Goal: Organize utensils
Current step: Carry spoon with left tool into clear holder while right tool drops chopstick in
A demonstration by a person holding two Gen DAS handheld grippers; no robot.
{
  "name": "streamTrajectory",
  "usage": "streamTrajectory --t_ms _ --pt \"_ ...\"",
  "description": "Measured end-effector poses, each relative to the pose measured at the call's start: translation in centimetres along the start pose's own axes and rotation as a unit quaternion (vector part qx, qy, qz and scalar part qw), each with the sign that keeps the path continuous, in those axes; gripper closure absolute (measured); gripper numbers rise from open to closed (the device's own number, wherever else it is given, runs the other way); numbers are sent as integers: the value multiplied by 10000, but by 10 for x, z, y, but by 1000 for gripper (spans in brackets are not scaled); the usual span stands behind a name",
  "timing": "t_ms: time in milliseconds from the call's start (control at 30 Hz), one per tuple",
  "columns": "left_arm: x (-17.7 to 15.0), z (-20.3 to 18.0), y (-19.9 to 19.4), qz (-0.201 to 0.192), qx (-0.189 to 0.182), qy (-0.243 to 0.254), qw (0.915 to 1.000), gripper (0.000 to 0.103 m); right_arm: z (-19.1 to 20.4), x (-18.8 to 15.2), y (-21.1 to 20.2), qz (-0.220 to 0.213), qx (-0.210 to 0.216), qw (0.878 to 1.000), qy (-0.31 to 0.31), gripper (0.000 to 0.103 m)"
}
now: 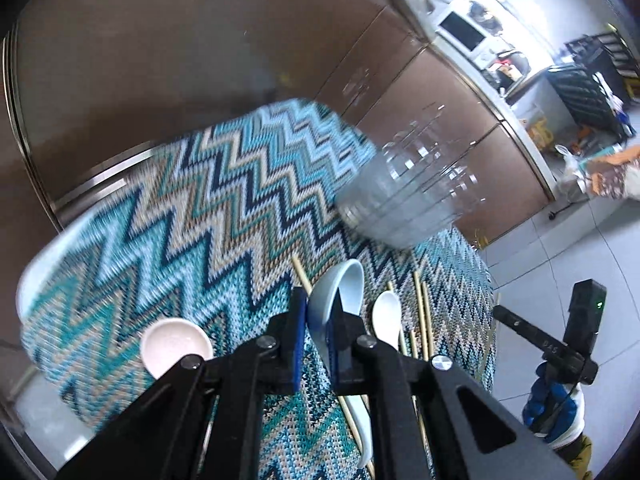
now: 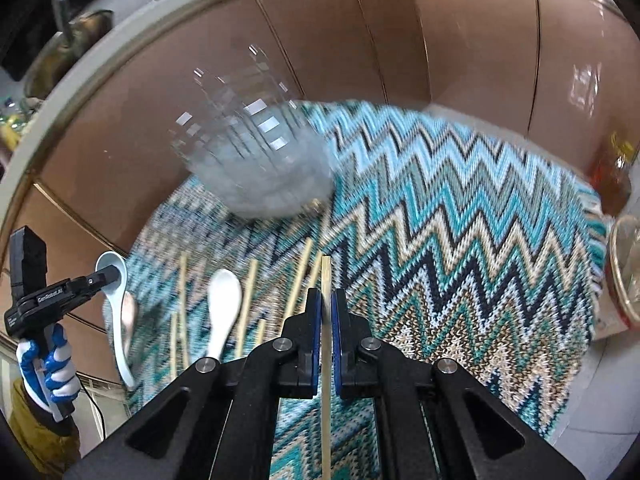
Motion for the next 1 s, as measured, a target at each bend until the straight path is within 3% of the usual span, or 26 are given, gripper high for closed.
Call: streamTrajectory --t_ms 233,500,1000 --pt "12 -17 -43 -466 108 417 9980 94 25 11 -58 -693 149 9971 -293 98" --pt "30 -43 -73 -922 182 729 9929 94 71 43 -107 -1610 388 9836 -713 98" --pt "107 -113 -92 -1963 167 1084 9744 94 117 132 -119 -2856 620 9496 -1133 98"
Point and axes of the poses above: each gripper's, at about its wrist camera, not at the fingertips, and y roughly the way its jaws point, z to its left, x to its top, the point moved 4 cm from there along y, roughly the way its jaws point, and after that the axes turned 3 degrees about -y, right-handed, at the moved point
